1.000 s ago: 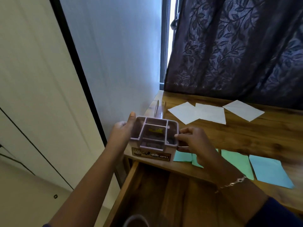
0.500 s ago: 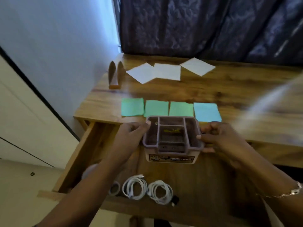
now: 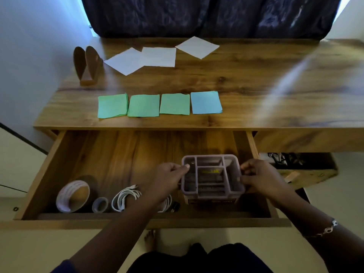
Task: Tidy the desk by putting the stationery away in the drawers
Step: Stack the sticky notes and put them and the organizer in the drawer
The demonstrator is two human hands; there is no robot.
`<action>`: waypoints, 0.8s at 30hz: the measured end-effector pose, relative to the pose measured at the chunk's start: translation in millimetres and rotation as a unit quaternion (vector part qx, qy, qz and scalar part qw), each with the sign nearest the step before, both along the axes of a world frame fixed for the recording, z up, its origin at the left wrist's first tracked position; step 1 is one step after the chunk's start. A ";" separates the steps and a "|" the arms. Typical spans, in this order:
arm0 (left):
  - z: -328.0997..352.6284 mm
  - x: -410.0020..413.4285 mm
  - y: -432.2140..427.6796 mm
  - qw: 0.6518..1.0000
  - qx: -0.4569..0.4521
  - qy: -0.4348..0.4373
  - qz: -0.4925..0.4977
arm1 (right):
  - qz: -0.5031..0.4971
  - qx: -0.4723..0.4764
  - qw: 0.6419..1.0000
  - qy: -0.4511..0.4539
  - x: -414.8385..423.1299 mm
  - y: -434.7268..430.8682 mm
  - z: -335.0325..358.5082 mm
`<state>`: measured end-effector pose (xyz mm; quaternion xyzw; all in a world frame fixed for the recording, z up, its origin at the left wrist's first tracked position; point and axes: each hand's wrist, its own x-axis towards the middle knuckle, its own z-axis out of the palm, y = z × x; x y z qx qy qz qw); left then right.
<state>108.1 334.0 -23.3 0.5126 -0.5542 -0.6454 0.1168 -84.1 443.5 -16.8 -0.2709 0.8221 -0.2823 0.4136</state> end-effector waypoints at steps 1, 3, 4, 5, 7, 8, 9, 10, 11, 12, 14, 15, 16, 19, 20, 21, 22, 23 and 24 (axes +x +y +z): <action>-2.7 -1.1 1.5 1.000 0.004 -0.005 -0.006 | 0.007 0.009 1.000 0.000 -0.1 2.2 -3.4; -7.8 -2.7 5.0 1.000 0.009 -0.014 -0.015 | 0.020 0.022 1.000 0.008 0.3 7.0 -10.2; -9.1 -3.8 7.1 1.000 0.014 -0.016 -0.016 | 0.027 0.029 0.999 0.020 0.8 9.1 -13.4; -11.4 -4.7 9.1 1.000 0.020 -0.017 -0.014 | 0.034 0.034 0.998 0.036 1.4 11.1 -16.5; -15.8 -6.5 13.1 0.999 0.026 -0.022 -0.011 | 0.050 0.040 0.996 0.064 2.6 14.5 -22.2; -17.5 -7.0 15.2 0.999 0.028 -0.026 -0.010 | 0.060 0.038 0.994 0.078 3.3 16.3 -24.8; -19.4 -7.6 17.0 0.999 0.030 -0.028 -0.010 | 0.071 0.035 0.992 0.094 3.6 18.1 -27.0; -20.6 -7.9 18.7 0.999 0.030 -0.028 -0.012 | 0.081 0.030 0.990 0.112 3.8 19.7 -29.2; -21.8 -8.0 20.1 0.999 0.031 -0.028 -0.014 | 0.089 0.025 0.987 0.128 4.0 21.0 -31.2; -22.8 -7.9 21.0 0.999 0.031 -0.026 -0.017 | 0.095 0.021 0.985 0.139 3.8 22.1 -32.8; -25.4 -7.4 21.9 0.999 0.028 -0.026 -0.021 | 0.105 0.019 0.982 0.158 3.8 23.7 -35.0; -27.0 -7.0 22.1 0.999 0.022 -0.031 -0.026 | 0.108 0.019 0.980 0.163 3.6 24.3 -35.9; -27.9 -6.6 22.3 0.999 0.015 -0.037 -0.030 | 0.110 0.019 0.980 0.165 3.3 24.9 -36.9; -30.6 -6.3 23.1 0.998 -0.001 -0.045 -0.037 | 0.110 0.017 0.980 0.166 3.1 26.6 -38.1; -31.6 -6.4 23.3 0.998 -0.009 -0.050 -0.038 | 0.109 0.016 0.980 0.165 3.3 27.1 -38.4; -33.2 -6.2 23.4 0.997 -0.016 -0.058 -0.040 | 0.107 0.016 0.980 0.165 3.4 27.7 -38.9; -35.0 -5.8 23.3 0.997 -0.024 -0.066 -0.044 | 0.106 0.016 0.980 0.165 3.6 28.3 -39.7; -36.3 -5.4 23.5 0.996 -0.029 -0.072 -0.049 | 0.106 0.015 0.980 0.166 3.9 28.7 -40.3; -37.1 -4.7 23.4 0.995 -0.031 -0.076 -0.053 | 0.106 0.015 0.980 0.170 4.0 28.9 -40.8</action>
